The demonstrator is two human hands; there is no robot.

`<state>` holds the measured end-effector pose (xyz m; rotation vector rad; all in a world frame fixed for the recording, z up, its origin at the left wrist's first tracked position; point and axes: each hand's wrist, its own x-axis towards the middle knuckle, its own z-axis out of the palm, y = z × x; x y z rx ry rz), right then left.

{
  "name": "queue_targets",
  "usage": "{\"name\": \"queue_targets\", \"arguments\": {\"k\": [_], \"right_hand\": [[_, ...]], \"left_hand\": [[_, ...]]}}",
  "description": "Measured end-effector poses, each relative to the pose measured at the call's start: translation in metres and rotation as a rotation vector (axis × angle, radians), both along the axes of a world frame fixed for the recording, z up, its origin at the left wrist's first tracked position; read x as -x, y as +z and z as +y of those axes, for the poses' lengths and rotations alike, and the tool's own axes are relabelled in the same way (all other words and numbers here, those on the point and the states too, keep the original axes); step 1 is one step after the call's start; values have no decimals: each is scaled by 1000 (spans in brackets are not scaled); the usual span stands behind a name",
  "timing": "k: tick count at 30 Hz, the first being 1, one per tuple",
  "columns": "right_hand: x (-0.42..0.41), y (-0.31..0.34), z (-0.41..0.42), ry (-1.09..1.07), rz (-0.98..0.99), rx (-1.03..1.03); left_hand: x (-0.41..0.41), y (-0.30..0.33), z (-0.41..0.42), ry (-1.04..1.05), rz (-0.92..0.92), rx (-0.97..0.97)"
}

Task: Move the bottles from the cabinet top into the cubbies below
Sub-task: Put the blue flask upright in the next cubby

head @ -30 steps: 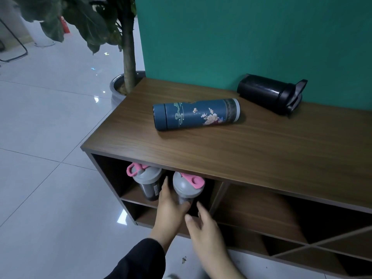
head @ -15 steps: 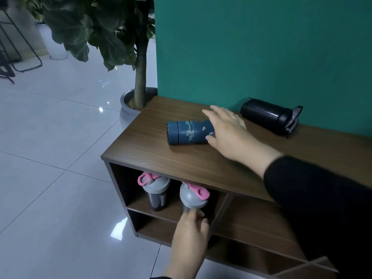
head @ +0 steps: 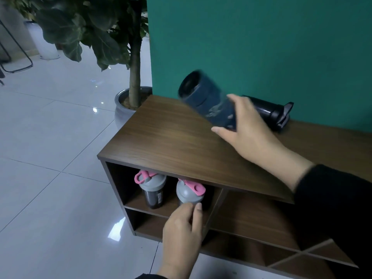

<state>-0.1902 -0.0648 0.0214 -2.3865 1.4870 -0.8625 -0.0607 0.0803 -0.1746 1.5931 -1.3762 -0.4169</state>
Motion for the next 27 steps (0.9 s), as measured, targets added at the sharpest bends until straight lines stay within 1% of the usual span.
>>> {"name": "queue_targets", "arguments": {"k": [1,3,5,7,9,10,12,13,14,17,19,21,22,25,27], "right_hand": [[12,9,24,-31,-152,-16],[40,18,77,-83,-351,-106],[67,11,131,-129,-471,-234],[92,-17,172,-204,-505,-347],[108,-54,201,-288,-498,-513],[113,-74,209,-325,-485,-592],[129,-117,219,-364,-459,-671],[137,-135,222,-375,-477,-705],[137,-149,220,-360,-488,-727],[129,-176,203,-296,-475,-751],[129,-189,191,-275,-497,-783],[130,-200,180,-227,-516,-870],[131,-206,175,-199,-527,-907],[136,-220,160,-189,-539,-883],[137,-224,147,-201,-564,-862]], "left_hand": [[1,5,3,-11,13,86],[7,14,12,-80,45,255],[15,24,22,-210,71,383],[26,29,33,-366,109,400],[41,28,46,-499,126,260],[48,25,53,-543,76,165],[66,17,61,-607,-185,29],[78,13,62,-651,-303,-30],[83,12,61,-675,-340,-108],[87,2,47,-661,-269,-254],[91,-8,35,-665,-179,-355],[92,-18,24,-638,-91,-434],[92,-22,18,-622,-85,-460],[96,-36,1,-609,-119,-470],[98,-39,-9,-597,-41,-442]]}}
